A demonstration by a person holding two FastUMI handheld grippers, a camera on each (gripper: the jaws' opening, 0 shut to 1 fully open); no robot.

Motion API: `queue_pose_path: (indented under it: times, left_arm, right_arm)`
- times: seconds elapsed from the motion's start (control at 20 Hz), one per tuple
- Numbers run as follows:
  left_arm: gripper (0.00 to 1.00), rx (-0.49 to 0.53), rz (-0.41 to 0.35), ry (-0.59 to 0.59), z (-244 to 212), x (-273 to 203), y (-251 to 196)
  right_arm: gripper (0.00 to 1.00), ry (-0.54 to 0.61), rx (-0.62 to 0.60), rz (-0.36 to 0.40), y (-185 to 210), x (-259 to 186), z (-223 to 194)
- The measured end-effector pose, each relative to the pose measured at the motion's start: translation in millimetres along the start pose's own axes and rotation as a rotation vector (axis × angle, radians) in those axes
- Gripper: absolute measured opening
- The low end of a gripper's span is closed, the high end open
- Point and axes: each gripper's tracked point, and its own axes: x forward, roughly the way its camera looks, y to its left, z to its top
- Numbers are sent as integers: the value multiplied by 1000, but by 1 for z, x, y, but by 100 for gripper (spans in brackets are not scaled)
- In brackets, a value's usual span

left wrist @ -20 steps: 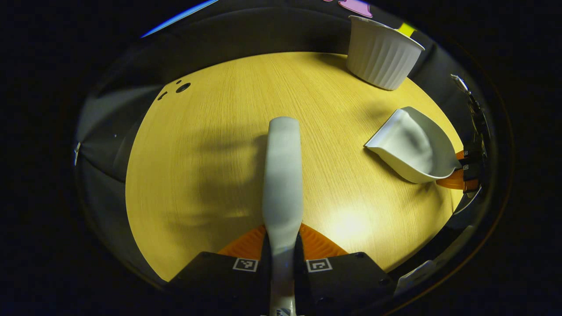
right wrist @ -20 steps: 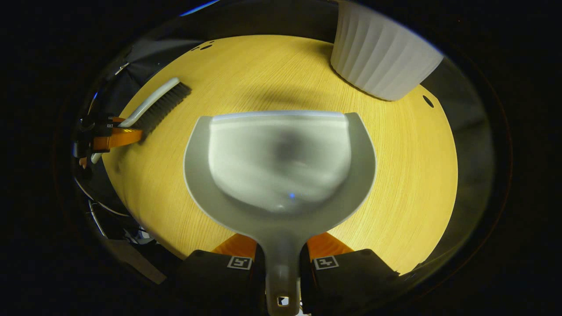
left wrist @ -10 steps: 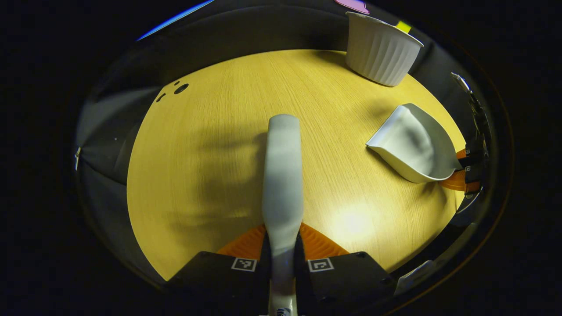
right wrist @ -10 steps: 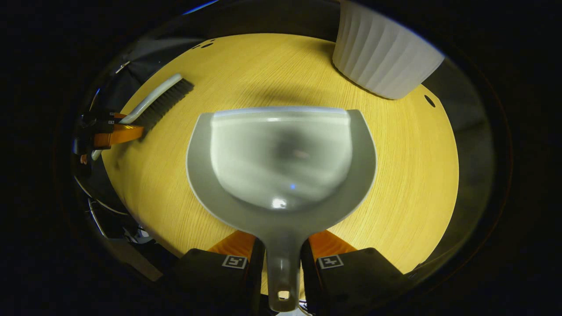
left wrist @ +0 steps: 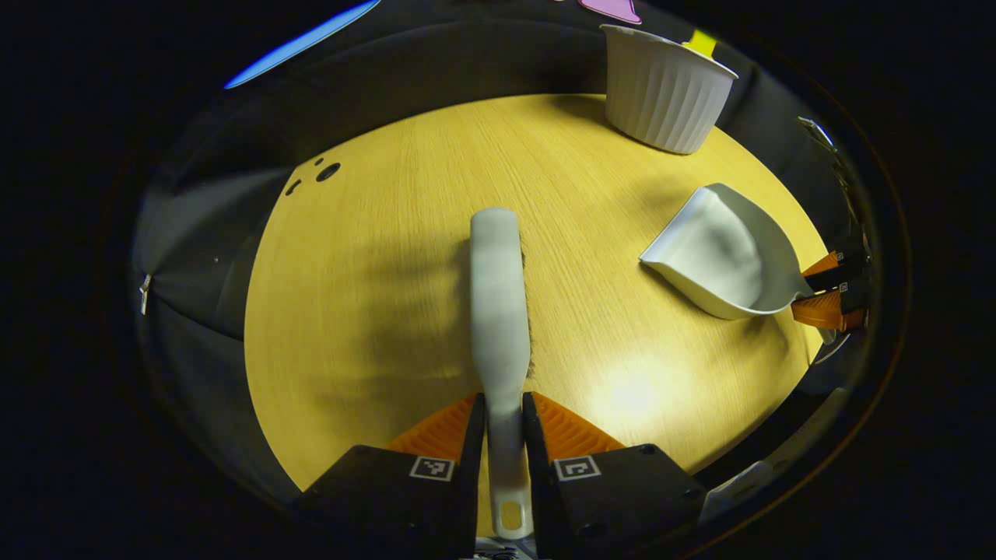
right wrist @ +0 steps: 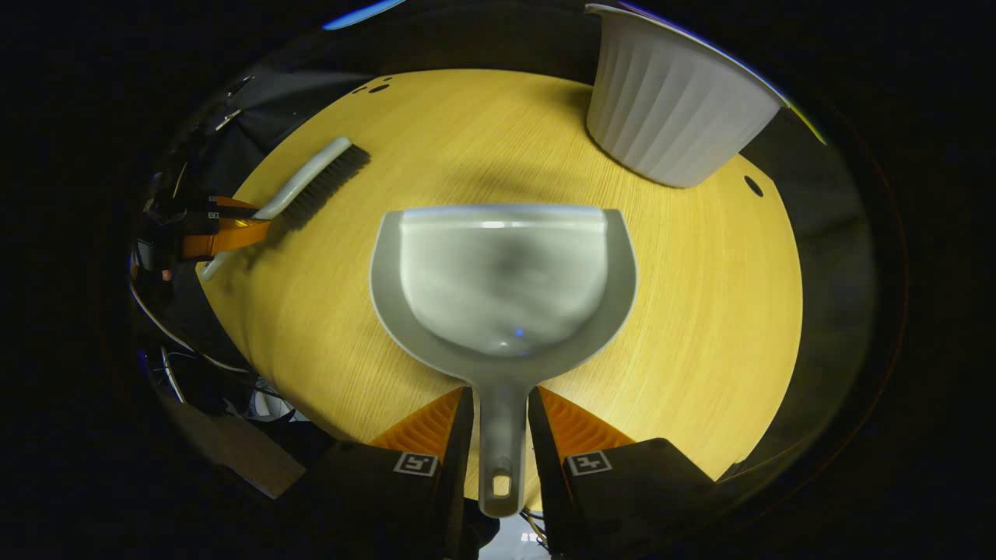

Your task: Pick up the small broom and dustpan from the desktop, sweep the trash into the dustpan with the broom, and then empty the trash into the garbage bin.

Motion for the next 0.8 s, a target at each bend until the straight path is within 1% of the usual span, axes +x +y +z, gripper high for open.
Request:
queue_pose_path:
  times: [0.15, 0.2, 0.25, 0.45, 0.5, 0.55, 0.6, 0.65, 0.7, 0.8]
  left_arm:
    - [32, 12, 9, -70, 20, -29, 2]
    - [27, 17, 15, -109, 31, -40, 3]
    - [32, 15, 21, -156, 45, -52, 4]
    - [32, -13, 8, -435, 114, -115, -3]
    - [27, -11, 15, -505, 130, -134, -1]
    - [32, -11, 24, -566, 145, -150, 0]
    - [32, -14, 32, -620, 159, -168, -1]
    - [32, -17, 31, -673, 166, -184, -4]
    - [32, -19, 30, -724, 176, -198, -7]
    - [32, -21, 29, -805, 188, -223, -9]
  right_arm:
    - [45, -90, -18, -11, -2, -36, 25]
    - [45, -130, -19, -14, -1, -49, 35]
    - [45, -171, -22, -17, 0, -62, 47]
    - [45, -371, -20, -50, 5, -108, 102]
    - [44, -424, -21, -55, 8, -120, 116]
    - [43, -483, -23, -60, 9, -133, 129]
    - [41, -539, -32, -64, 11, -146, 143]
    - [43, -594, -45, -71, 10, -159, 153]
    - [41, -645, -57, -83, 11, -172, 163]
    - [42, -737, -62, -93, 13, -200, 179]
